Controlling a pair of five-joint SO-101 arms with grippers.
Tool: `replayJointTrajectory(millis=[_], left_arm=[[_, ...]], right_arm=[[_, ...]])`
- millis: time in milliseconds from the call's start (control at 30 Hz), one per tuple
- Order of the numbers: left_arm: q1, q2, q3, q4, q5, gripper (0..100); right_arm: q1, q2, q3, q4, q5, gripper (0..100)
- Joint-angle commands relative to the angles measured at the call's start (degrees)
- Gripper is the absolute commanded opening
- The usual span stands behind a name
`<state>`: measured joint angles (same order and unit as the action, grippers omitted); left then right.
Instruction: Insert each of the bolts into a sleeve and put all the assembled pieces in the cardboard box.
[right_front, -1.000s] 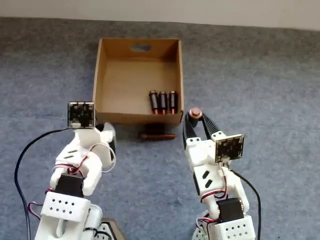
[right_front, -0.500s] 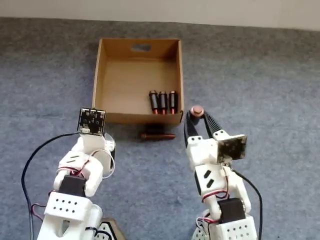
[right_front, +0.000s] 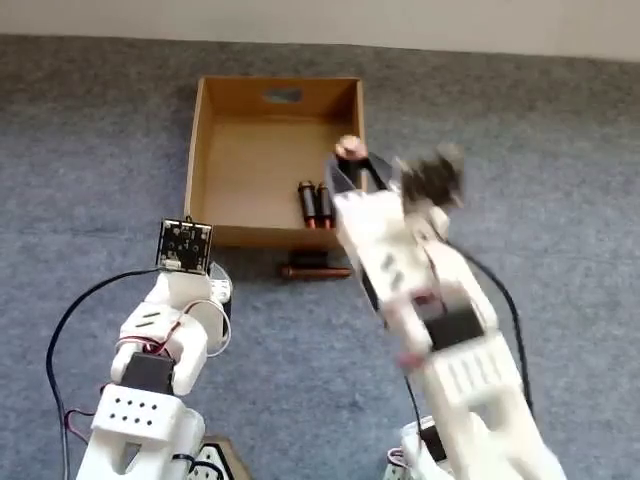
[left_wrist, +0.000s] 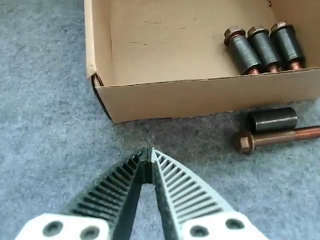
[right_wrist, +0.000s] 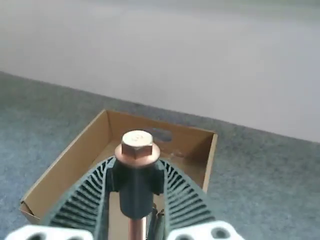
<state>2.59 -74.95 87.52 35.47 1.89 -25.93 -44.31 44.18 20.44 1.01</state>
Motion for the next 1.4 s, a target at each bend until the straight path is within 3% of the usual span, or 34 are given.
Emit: replayJointTrajectory(millis=[0,100,267,533,933,1367], left_arm=[[-0.66,-0.75,-0.4,-1.14,-0.62,1],[-0.66,-0.75,-0.4,-1.14,-0.62,1],[-0.75,-0.75,-0.48,-1.14,-0.62,1],[-0.75,-0.75,-0.48,-1.14,-0.62,1],[-0.75,-0.75,-0.66,-1.14,-0.7,1],[-0.75,-0.75,-0.66,-1.14,-0.7,1]], right_arm=[[-2.51,18.51,-14.37,-0.48,-0.62,0.9],[-2.77,30.37,-22.9,-0.48,-1.58,0.8],[-2.59,46.55,-33.45,-0.22,-13.36,0.8],[-2.77,65.36,-44.88,-0.13,-13.54,0.7],[-5.05,70.29,-46.37,7.6,-13.89,0.7],[-5.05,72.84,-46.29,7.52,-13.98,0.7]])
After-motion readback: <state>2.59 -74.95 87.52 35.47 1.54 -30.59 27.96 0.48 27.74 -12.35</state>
